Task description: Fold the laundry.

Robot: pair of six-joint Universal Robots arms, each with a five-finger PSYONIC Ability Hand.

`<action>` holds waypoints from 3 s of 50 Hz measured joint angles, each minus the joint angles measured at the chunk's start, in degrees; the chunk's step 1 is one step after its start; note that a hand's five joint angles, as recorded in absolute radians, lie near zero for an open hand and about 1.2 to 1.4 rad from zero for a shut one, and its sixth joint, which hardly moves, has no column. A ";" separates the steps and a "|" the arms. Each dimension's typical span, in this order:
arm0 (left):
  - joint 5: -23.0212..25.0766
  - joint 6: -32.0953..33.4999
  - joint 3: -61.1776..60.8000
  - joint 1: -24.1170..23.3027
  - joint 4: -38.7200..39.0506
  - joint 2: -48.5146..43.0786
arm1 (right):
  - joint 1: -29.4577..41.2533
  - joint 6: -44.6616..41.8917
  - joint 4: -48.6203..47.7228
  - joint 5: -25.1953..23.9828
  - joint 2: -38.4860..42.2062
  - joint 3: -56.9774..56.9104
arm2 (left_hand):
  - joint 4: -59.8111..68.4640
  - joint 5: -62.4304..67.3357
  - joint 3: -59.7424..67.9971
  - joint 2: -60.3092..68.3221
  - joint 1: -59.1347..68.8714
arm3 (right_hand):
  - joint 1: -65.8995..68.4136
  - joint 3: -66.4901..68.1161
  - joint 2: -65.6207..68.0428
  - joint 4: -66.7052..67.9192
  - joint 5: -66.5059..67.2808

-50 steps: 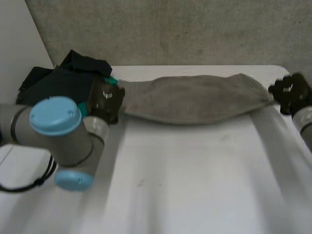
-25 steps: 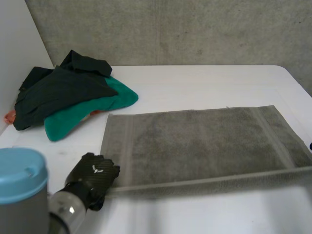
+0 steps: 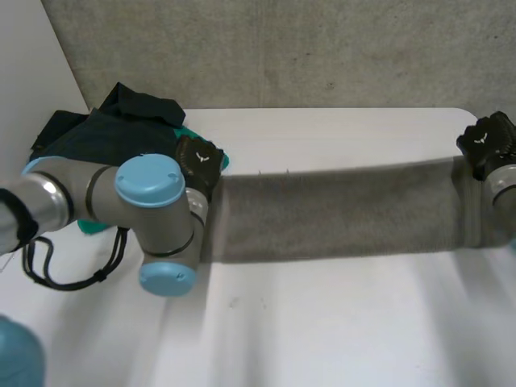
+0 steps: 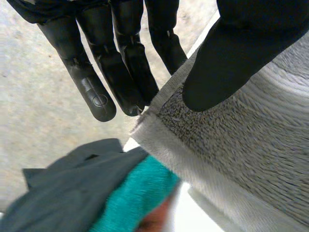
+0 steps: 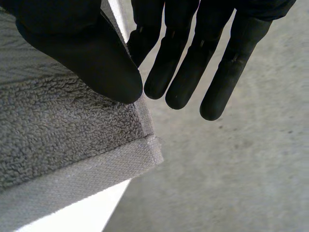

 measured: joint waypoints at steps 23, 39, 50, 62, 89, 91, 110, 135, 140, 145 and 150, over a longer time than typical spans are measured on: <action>0.23 3.98 1.88 -1.01 9.11 1.12 | 2.39 14.47 8.26 1.98 -0.10 -4.75 | -57.41 -53.99 -56.27 -57.03 -55.45 | -53.18 -56.27 -55.30 -56.35 -56.05; 0.60 -7.01 -18.10 -1.62 8.70 15.33 | -9.60 17.44 24.38 -11.77 -9.22 7.94 | -57.41 -53.99 -56.27 -57.03 -55.45 | -50.91 -52.64 -52.02 -52.93 -52.68; 0.67 -8.75 -20.70 -2.47 8.80 16.14 | -11.28 13.24 18.25 -7.84 -0.95 5.10 | -57.41 -53.99 -56.27 -57.03 -55.45 | -2.40 -1.42 -0.56 -1.85 -3.15; 0.60 -8.78 -24.16 -2.11 8.66 22.71 | -13.26 -1.26 6.34 7.77 -7.91 6.97 | -57.41 -53.99 -56.27 -57.03 -55.45 | -2.40 -0.30 -0.53 -0.21 -2.47; 0.52 -10.23 -28.69 -2.62 9.36 26.08 | 35.82 3.18 -11.79 -17.02 -6.48 21.67 | -57.41 -53.99 -56.27 -57.03 -55.45 | -23.51 -23.39 -22.97 -23.48 -23.99; 0.52 -10.20 -28.34 -2.83 9.40 25.57 | 36.09 3.59 -11.64 -15.82 -5.99 21.69 | -57.41 -53.99 -56.27 -57.03 -55.45 | -42.75 -42.50 -42.71 -42.55 -43.95; 0.45 -10.28 -23.00 -7.94 9.48 21.61 | 13.39 31.56 9.97 -6.67 -20.79 26.45 | -57.41 -53.99 -56.27 -57.03 -55.45 | -53.28 -56.34 -55.39 -56.55 -56.07; 0.23 -10.57 -25.48 -8.23 8.78 24.30 | 17.31 20.08 7.67 -3.86 -20.80 23.17 | -57.41 -53.99 -56.28 -57.03 -55.45 | -1.31 -0.31 -0.14 -0.19 -1.45; 0.16 -10.64 -27.61 -6.82 8.83 26.55 | 27.12 21.92 5.84 -7.26 -20.35 22.06 | -57.41 -53.99 -56.27 -57.03 -55.45 | -1.31 -0.25 -0.14 -0.04 -1.45; 0.13 -11.31 -29.20 -5.10 8.94 27.83 | 33.03 22.86 4.82 -13.34 -16.73 21.09 | -57.41 -53.99 -56.28 -57.03 -55.45 | -1.31 -0.26 -0.14 -0.02 -1.45; 0.19 -13.40 -29.34 -4.39 8.91 28.11 | 34.57 26.19 4.66 -17.51 -12.23 18.79 | -57.41 -53.99 -56.28 -57.03 -55.45 | -16.61 -18.26 -17.99 -18.33 -17.98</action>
